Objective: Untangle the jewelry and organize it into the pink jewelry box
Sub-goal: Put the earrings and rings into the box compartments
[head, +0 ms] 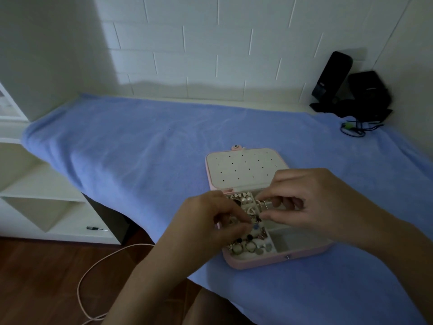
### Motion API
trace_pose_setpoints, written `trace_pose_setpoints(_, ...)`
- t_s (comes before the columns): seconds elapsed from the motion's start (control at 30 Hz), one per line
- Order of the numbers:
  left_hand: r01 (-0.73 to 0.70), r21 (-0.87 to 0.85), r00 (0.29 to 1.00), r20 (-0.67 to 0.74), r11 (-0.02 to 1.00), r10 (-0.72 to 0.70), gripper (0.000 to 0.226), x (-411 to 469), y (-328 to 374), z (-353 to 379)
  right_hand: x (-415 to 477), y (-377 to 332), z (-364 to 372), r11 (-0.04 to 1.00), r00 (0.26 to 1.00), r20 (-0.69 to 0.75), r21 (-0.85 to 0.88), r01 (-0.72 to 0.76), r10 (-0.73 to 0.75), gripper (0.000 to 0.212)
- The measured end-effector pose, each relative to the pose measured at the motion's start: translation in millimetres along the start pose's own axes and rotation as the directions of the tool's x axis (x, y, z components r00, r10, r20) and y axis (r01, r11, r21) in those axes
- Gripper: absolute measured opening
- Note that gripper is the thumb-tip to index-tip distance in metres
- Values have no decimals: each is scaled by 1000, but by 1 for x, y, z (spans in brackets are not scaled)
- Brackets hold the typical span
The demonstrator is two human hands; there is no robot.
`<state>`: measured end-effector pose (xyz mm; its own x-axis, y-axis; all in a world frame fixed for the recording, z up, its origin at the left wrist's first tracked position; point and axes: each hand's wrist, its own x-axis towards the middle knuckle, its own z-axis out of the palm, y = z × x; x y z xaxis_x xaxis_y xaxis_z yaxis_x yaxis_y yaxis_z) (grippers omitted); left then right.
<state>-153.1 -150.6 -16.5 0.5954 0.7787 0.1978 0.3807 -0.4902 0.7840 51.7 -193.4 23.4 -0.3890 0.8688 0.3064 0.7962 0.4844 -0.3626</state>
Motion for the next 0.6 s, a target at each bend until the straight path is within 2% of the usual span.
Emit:
trace_pose_setpoints(0.1,-81,68,997,24,994,79,29,-6,-5,4,-3,-1,0,1000,999,38,-23,16,-15,35)
trace_pose_setpoints(0.23,-122,67,992,-1,990,123,31,-11,-5,8,-8,-7,4,996,998,59,-82,29,-24,35)
trace_pose_setpoints(0.37,-130,95,991,-11,987,132,24,-14,-4,9,-9,-13,8,995,995,92,-81,52,-44,33)
trace_pose_setpoints(0.6,-118,170,993,-9,978,122,33,-17,-5,7,-2,-17,15,992,992,124,-123,9,7,37)
